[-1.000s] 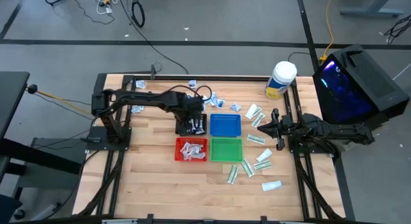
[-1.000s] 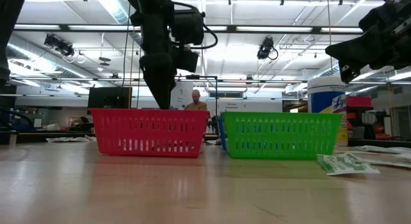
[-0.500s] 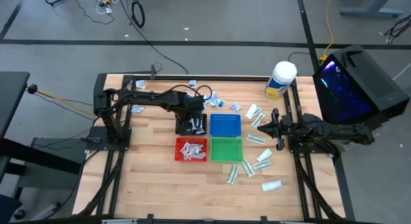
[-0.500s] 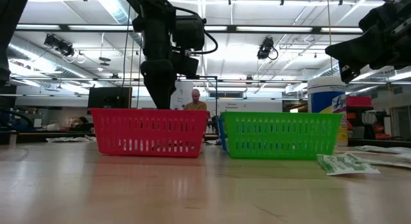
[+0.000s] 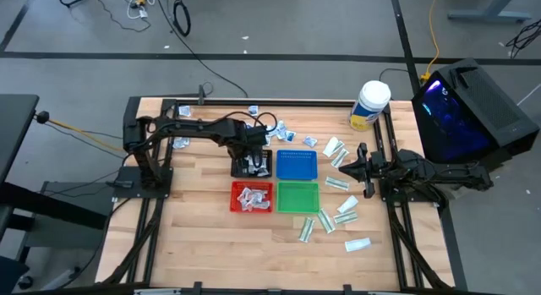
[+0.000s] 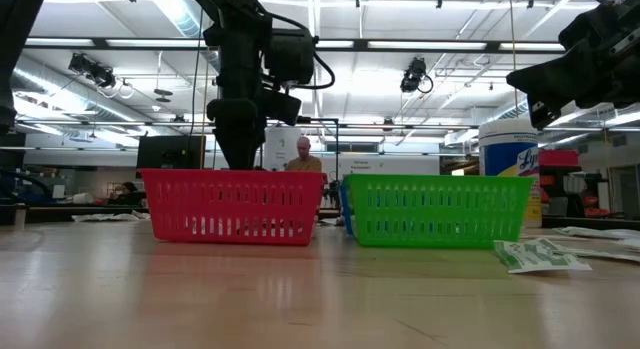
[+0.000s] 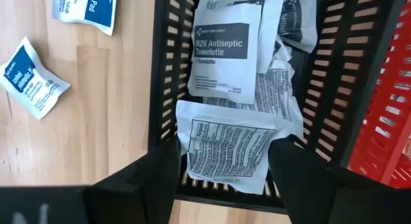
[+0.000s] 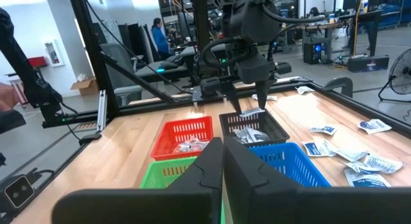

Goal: Pick & Place First Aid Supplies
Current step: Put the gray towelette pack into the black bin

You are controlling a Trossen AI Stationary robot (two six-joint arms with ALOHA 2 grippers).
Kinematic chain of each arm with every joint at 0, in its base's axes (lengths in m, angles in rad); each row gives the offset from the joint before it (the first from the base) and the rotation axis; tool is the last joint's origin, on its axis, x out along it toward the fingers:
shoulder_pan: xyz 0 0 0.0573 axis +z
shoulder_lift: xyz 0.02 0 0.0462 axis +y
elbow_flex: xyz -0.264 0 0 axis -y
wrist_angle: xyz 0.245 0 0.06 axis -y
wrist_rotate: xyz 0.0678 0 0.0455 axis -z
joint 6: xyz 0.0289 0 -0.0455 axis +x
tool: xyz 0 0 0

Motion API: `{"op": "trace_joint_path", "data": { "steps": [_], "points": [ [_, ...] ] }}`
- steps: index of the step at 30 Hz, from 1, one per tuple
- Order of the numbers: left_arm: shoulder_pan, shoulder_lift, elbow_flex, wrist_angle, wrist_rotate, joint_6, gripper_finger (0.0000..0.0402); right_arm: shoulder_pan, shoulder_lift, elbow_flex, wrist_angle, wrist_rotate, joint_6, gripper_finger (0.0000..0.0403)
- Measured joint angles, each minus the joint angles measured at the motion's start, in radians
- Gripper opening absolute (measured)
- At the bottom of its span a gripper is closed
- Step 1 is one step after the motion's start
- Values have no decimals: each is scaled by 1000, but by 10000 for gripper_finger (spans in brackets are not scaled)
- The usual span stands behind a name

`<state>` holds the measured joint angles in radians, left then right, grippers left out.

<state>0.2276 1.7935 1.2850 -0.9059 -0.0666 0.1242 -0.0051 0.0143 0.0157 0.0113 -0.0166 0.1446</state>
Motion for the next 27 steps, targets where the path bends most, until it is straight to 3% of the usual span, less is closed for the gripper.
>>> {"op": "trace_joint_path", "data": {
  "steps": [9,19,27],
  "points": [
    [2,0,0,1,0,3,241,0,0,0,0,0,0,18],
    [5,0,0,11,0,2,310,0,0,0,0,0,0,18],
    [5,-12,0,1,0,16,325,0,0,0,-1,0,0,18]
  ]
}}
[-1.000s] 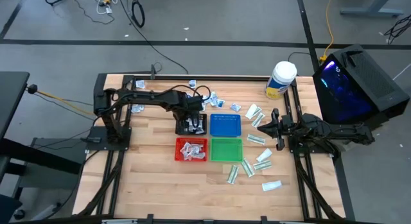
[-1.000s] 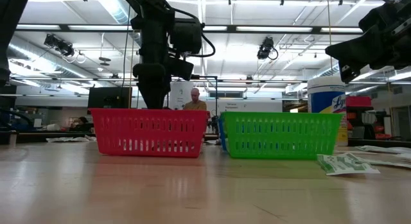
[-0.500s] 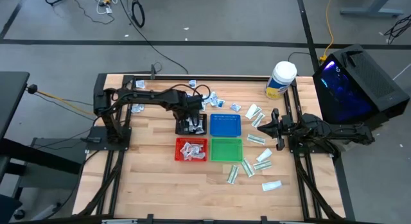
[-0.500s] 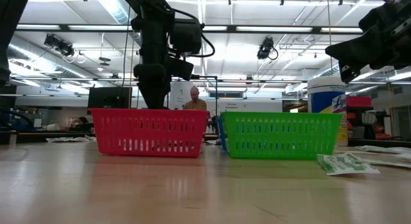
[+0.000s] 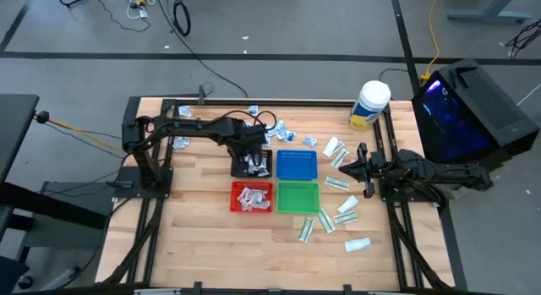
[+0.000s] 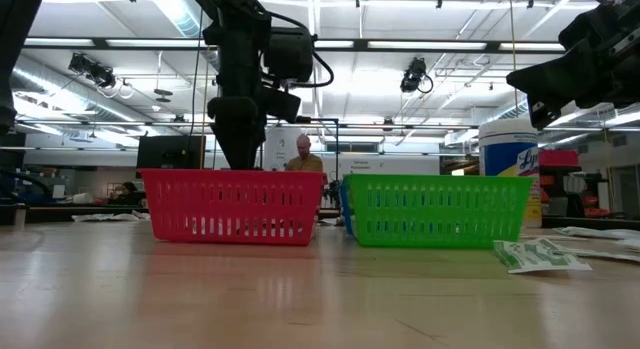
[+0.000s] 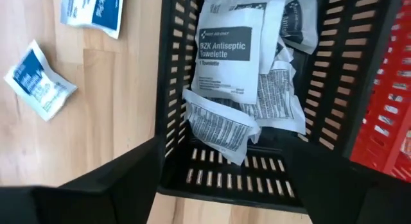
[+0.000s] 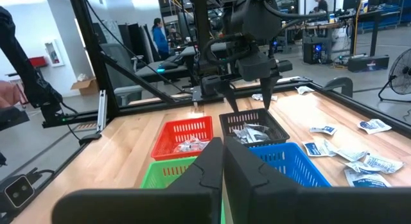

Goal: Pick & Place First Aid Supplies
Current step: Put the gray towelette pack into the black bin

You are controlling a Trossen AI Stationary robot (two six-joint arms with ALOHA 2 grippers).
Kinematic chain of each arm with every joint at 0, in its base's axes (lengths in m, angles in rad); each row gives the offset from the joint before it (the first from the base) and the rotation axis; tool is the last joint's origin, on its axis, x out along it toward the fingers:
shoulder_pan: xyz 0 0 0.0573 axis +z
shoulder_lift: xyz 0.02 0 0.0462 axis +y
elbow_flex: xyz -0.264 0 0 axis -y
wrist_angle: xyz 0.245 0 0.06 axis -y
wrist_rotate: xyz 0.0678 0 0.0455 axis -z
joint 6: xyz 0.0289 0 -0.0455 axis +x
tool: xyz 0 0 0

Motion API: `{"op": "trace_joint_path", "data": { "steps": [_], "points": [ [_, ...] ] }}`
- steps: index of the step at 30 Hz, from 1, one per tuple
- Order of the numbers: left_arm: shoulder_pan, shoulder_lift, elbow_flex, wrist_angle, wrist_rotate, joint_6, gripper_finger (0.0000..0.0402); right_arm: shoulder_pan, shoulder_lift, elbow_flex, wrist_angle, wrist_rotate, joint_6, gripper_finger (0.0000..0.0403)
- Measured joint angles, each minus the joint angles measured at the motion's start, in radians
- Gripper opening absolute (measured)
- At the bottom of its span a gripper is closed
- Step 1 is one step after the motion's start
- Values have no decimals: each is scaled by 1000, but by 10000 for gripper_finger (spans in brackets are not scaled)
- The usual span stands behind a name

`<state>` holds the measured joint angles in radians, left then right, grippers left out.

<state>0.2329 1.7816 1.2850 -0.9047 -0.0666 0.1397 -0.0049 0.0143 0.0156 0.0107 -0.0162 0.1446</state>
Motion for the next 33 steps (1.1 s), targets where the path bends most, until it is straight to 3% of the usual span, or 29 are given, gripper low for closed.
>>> {"op": "trace_joint_path", "data": {
  "steps": [14,21,33],
  "points": [
    [48,-171,1,-21,-11,43,326,0,0,0,1,1,0,18],
    [159,-210,1,-49,-11,-147,326,0,0,0,1,0,0,18],
    [363,-219,1,-326,-22,-348,326,0,0,0,2,0,0,18]
  ]
}}
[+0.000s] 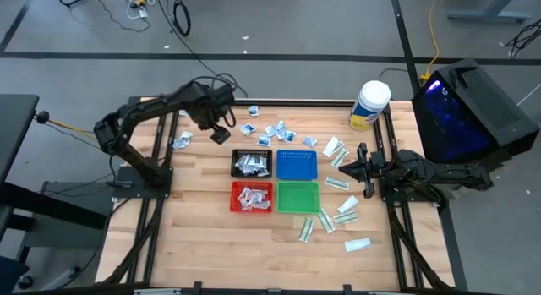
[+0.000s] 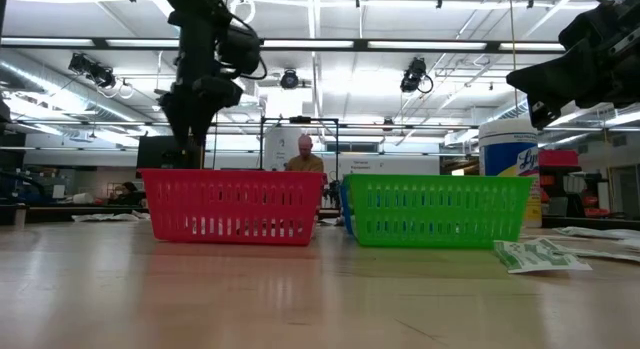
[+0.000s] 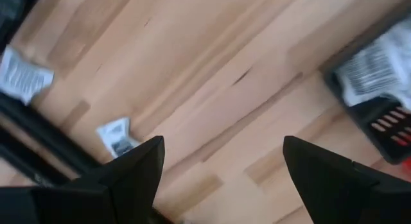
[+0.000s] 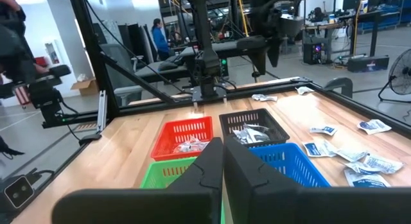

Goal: Pick & Place First Aid Supplies
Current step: Put the gray towelette pack into the black bin

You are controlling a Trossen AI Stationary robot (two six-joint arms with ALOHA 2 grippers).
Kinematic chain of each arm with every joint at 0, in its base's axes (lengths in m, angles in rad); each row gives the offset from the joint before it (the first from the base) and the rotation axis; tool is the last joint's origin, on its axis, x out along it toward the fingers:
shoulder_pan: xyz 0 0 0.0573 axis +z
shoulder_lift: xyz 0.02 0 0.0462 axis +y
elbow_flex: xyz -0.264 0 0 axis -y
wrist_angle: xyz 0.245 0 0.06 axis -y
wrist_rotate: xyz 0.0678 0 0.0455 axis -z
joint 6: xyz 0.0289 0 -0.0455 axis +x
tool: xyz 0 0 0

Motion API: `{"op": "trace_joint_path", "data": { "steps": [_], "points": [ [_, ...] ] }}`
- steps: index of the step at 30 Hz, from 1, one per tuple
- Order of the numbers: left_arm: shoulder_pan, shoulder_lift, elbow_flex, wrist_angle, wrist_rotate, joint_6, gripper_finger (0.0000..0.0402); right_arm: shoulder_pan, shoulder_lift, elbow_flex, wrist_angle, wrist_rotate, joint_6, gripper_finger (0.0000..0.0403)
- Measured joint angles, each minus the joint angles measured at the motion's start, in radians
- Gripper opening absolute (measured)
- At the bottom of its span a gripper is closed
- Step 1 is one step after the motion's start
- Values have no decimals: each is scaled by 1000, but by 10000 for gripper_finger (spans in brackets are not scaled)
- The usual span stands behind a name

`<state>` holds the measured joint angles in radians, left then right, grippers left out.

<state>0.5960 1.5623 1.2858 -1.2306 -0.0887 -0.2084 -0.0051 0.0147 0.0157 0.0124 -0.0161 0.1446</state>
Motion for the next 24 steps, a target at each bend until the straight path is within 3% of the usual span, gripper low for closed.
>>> {"op": "trace_joint_path", "data": {
  "steps": [10,24],
  "points": [
    [86,15,-10,-84,-4,-135,326,0,0,0,0,0,0,18],
    [171,17,-199,-58,-43,-166,326,0,0,0,0,0,0,18]
  ]
}}
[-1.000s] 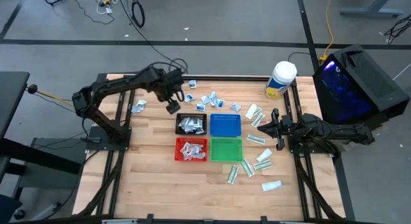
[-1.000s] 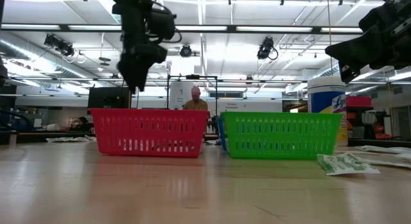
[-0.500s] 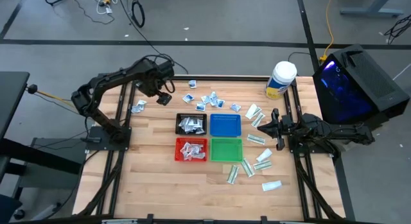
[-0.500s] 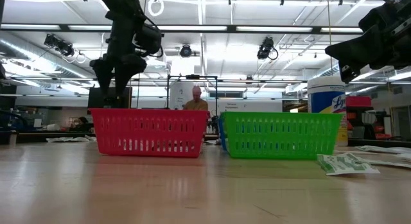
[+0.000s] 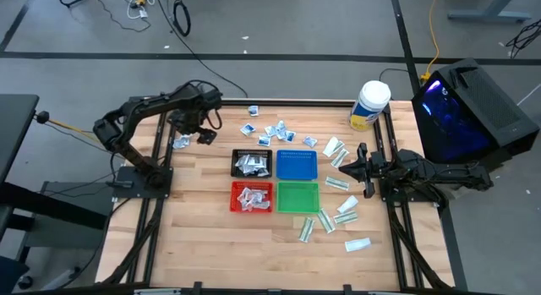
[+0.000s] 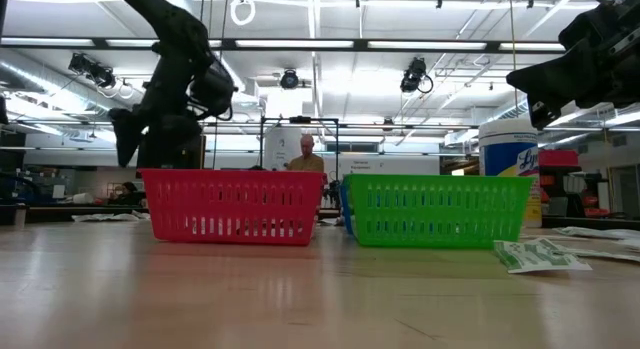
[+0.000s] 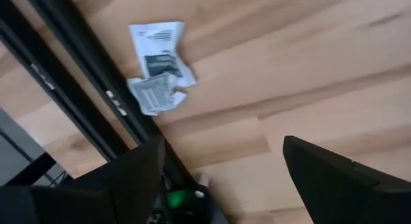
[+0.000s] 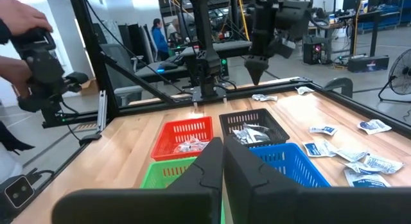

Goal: Pick & Place First Aid Supplies
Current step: Put the gray towelette pack into the black bin

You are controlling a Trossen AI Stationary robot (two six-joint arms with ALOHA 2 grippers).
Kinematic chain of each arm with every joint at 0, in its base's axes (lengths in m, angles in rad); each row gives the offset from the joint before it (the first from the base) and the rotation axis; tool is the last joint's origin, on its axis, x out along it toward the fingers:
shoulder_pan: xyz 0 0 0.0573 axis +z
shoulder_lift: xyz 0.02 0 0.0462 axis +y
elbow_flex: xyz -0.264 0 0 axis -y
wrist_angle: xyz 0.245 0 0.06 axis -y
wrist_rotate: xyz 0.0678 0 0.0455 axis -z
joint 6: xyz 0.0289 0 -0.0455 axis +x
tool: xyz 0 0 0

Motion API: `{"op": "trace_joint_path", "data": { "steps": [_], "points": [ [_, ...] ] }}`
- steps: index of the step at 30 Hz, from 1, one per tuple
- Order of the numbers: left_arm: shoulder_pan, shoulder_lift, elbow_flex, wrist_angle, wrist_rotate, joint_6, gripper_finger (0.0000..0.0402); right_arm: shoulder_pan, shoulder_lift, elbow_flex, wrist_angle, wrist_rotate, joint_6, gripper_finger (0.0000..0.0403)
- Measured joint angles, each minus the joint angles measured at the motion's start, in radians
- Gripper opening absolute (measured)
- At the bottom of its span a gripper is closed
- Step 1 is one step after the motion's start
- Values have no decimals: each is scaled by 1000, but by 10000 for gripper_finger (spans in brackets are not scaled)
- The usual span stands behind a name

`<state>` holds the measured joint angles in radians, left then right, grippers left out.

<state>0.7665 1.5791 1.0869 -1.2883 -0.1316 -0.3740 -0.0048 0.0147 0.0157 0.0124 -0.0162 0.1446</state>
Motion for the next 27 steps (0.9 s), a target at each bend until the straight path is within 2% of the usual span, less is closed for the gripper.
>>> {"op": "trace_joint_path", "data": {
  "steps": [3,7,17,27],
  "points": [
    [30,0,-33,52,-14,-1,326,0,0,0,0,0,0,18],
    [71,0,-53,113,18,34,326,0,0,0,0,0,0,18],
    [155,4,-56,140,-44,48,326,0,0,0,0,0,0,18],
    [178,93,-82,178,-50,132,326,0,0,0,0,0,0,18]
  ]
}}
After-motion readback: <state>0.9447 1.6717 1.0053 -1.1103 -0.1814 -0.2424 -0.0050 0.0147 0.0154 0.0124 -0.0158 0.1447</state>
